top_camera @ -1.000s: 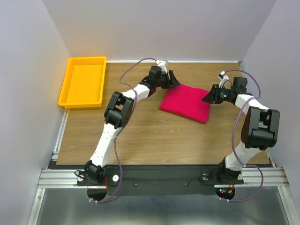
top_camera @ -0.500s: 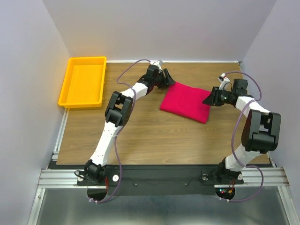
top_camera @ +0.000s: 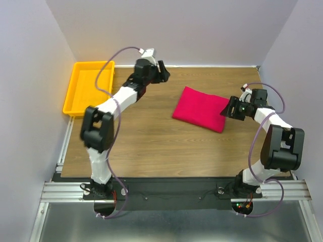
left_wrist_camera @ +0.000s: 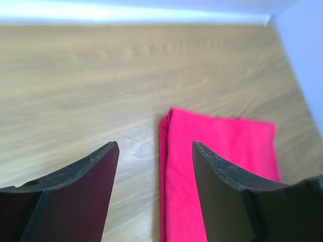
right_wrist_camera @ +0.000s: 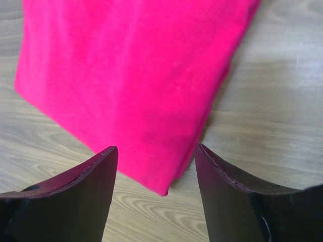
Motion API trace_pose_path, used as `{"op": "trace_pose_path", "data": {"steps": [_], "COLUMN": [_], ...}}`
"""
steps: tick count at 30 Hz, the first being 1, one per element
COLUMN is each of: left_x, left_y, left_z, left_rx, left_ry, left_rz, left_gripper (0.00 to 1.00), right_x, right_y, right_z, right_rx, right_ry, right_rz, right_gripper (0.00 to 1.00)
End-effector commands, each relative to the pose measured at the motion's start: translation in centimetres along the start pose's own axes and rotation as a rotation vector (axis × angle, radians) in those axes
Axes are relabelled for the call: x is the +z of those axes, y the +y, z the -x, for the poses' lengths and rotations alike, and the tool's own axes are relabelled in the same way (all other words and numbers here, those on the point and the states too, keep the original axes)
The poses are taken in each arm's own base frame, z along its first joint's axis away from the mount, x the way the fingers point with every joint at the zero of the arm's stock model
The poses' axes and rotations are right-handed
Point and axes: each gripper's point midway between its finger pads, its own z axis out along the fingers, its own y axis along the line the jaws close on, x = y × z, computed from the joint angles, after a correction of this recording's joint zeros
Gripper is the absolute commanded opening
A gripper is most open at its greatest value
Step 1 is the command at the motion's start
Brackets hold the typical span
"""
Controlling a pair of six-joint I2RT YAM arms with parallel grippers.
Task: Fold and stack the t-shirts
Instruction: Neatly place the folded tshirt to the corner
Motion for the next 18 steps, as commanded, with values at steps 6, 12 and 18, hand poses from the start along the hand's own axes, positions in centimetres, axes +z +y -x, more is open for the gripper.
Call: {"op": "trace_pose_path", "data": {"steps": [6,12,18], "left_x": [-15.1,-20.4,-23.9], "left_y": [-2.5,-2.3,-2.1], "left_z": [7.7,5.8,3.8], "left_rx": [0.169,0.155,0.09], "left_ry": [-0.316,-0.334,-0.348], "left_rz": [-0.009,-0.012,-0.021], "left_gripper": [0.72,0.74,0.74], "right_x": [2.3,3.4,5.0], "right_y": [-1.9,-1.5,-1.2], "right_z": [-1.7,-3.4,-5.1], "right_rx": [0.189,0.248,0.31], "right_ry": [0.088,0.15,0.225], "right_rz": [-0.045,-0.003,0.049], "right_gripper": [0.71,0.71,0.67]}}
